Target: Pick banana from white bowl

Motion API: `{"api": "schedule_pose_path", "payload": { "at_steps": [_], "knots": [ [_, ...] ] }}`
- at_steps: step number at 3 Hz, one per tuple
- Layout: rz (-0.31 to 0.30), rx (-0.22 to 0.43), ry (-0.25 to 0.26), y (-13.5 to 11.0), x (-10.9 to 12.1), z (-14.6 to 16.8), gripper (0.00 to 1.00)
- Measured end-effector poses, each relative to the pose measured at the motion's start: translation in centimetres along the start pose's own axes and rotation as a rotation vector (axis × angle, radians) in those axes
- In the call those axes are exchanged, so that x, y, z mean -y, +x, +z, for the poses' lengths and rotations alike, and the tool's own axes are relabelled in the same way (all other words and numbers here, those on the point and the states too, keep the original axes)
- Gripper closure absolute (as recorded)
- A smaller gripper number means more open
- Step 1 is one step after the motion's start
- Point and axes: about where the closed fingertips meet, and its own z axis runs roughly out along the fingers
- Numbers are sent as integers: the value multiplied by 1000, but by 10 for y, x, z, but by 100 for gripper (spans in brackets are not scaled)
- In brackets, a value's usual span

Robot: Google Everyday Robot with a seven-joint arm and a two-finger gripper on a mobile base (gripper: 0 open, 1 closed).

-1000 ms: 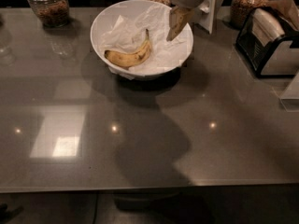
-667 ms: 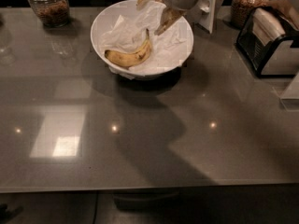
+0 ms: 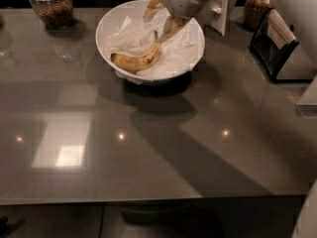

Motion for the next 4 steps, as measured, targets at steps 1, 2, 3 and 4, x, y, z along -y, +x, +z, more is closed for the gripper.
{"api": "schedule_pose_path", "payload": {
  "at_steps": [1,2,3,4],
  "knots": [
    [41,38,-47,4,-7,24,50],
    [66,65,-97,5,-14,46,47],
    [74,88,-129,4,-15,64,45],
    [74,102,-159,3,-15,80,46]
  ]
}}
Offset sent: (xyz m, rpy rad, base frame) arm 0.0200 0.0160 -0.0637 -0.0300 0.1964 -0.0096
